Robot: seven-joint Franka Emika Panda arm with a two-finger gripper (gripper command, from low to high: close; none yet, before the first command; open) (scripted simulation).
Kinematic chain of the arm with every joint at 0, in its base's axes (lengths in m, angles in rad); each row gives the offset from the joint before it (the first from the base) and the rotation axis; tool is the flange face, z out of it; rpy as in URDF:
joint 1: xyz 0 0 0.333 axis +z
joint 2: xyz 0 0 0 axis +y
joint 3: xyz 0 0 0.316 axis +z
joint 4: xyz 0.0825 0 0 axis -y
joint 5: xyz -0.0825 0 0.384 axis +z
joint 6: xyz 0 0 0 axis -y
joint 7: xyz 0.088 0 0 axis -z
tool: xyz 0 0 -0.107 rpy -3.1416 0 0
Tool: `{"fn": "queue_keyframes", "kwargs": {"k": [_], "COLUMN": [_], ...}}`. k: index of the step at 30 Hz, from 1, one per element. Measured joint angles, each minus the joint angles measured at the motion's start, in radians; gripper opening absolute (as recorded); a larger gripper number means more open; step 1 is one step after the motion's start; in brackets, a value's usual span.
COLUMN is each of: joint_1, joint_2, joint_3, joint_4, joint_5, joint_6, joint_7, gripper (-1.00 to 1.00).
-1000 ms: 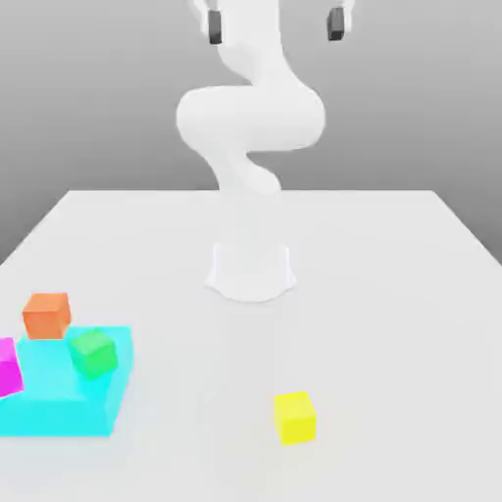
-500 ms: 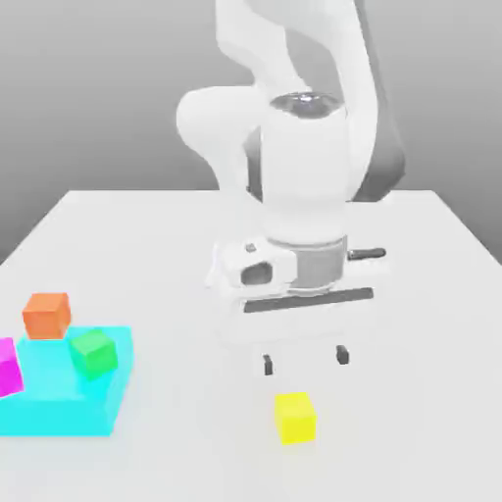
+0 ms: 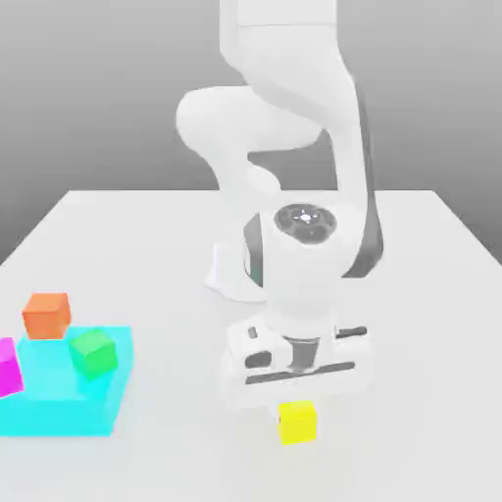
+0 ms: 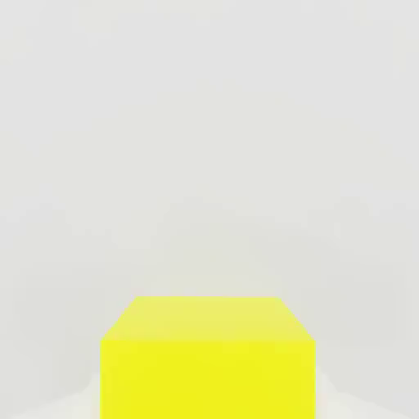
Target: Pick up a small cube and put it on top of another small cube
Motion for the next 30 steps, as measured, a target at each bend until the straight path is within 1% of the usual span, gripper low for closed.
{"fn": "queue_keyframes", "kwargs": {"k": [6,13,21,23,26,27,30], "joint_1": [-0.016,-0.237,-0.446,-0.464,-0.462,-0.461,-0.461], "joint_2": [-0.198,-0.354,-0.524,-0.498,-0.405,-0.375,-0.375], "joint_3": [-0.001,-0.097,-0.239,-0.258,-0.269,-0.270,-0.270], "joint_4": [-0.035,-0.014,0.017,0.013,-0.002,-0.007,-0.007], "joint_5": [0.014,0.006,-0.065,-0.061,-0.031,-0.021,-0.021], "joint_6": [-0.163,-0.339,-0.537,-0.508,-0.401,-0.366,-0.366], "joint_7": [-0.009,0.015,0.088,0.087,0.066,0.058,0.058], "gripper": [-1.00,-1.00,-1.00,-1.00,-1.00,1.00,1.00]}}
